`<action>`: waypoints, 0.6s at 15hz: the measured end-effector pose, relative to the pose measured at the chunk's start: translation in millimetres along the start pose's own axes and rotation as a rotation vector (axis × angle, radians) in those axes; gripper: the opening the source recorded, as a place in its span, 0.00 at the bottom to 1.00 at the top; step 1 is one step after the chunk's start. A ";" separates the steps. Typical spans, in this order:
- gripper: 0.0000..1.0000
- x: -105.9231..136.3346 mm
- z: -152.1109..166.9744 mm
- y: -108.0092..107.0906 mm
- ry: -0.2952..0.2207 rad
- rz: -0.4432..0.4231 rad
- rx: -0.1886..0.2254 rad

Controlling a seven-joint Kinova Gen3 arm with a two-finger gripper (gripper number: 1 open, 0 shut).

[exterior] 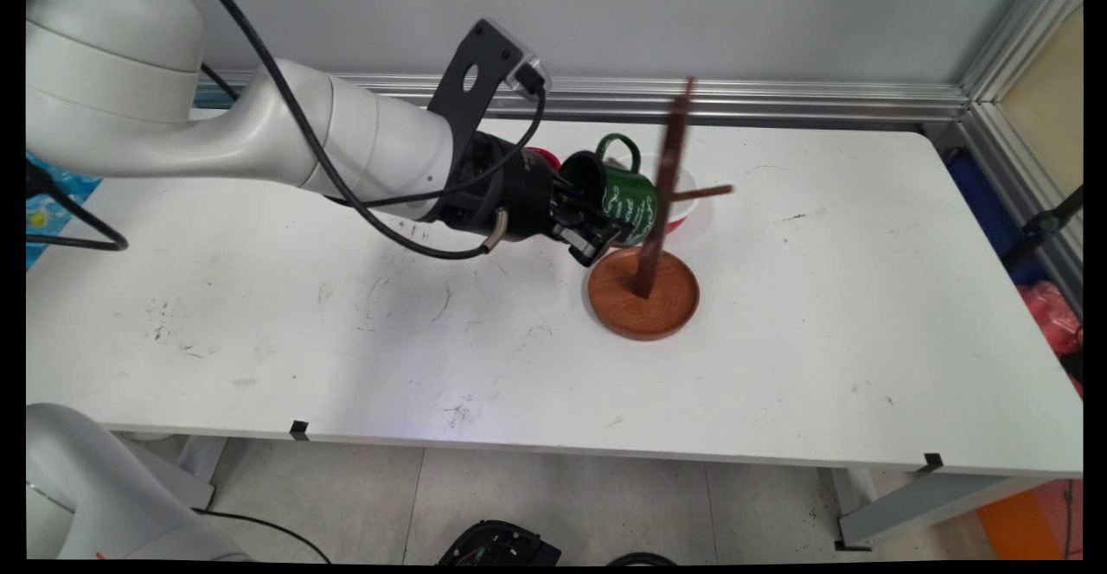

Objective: Place the picked object on the table

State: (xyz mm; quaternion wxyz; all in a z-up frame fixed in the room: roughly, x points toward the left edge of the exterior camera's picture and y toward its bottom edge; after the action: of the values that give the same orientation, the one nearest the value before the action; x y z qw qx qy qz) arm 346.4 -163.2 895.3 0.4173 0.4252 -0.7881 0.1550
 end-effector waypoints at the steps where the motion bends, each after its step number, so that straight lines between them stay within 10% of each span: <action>1: 0.00 -4.8 0.4 -10.6 -0.023 -0.002 0.045; 5: 0.00 -30.0 3.8 -50.9 -0.170 -0.039 0.183; 9: 0.00 -43.4 1.7 -80.2 -0.275 -0.086 0.170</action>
State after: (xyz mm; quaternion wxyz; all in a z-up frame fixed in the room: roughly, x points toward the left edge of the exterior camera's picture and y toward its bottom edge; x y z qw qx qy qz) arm 422.2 -188.1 851.2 0.2741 0.5097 -0.8029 0.1432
